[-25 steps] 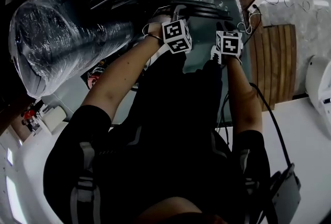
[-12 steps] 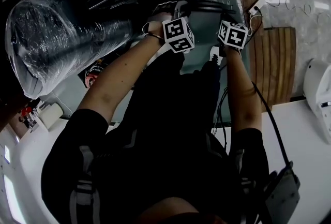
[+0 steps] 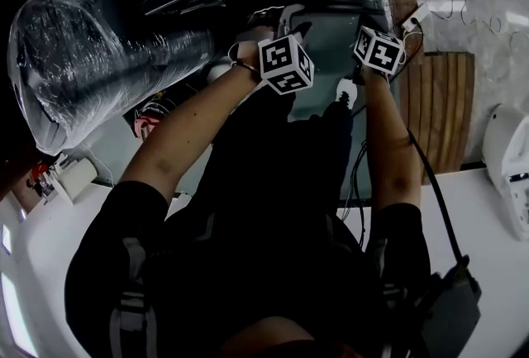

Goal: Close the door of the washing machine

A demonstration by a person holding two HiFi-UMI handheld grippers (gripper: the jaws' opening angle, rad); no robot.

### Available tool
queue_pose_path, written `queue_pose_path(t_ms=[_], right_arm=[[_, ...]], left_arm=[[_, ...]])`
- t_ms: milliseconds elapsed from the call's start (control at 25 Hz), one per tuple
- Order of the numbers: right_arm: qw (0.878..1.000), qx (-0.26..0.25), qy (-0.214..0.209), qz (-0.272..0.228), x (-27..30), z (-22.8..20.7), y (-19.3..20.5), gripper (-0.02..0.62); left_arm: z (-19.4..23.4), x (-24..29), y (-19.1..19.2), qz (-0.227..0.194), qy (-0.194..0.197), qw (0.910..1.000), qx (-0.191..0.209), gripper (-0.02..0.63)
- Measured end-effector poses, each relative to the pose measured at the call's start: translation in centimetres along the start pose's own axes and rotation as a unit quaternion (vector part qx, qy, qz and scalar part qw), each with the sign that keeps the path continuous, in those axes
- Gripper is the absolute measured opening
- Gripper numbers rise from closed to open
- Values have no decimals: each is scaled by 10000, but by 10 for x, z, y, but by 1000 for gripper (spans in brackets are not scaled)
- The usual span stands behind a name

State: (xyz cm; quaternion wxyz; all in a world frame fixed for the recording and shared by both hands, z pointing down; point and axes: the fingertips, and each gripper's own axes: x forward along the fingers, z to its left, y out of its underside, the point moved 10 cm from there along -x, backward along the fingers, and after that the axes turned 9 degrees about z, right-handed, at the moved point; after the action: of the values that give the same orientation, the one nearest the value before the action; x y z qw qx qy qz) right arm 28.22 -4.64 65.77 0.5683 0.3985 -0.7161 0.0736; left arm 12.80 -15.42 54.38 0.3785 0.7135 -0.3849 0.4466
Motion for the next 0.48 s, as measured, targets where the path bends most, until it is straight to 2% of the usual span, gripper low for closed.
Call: queue_pose_path(t_ms=[240,480], right_arm=[[9999,107,-75,61,11,1,-13,17],[9999,-2,-147,-56,20,5,-30,15]], left_arm=[[7,3,2,-84,145,9988,-460,149],[12,7,10,-98,248,9957,-884,115]])
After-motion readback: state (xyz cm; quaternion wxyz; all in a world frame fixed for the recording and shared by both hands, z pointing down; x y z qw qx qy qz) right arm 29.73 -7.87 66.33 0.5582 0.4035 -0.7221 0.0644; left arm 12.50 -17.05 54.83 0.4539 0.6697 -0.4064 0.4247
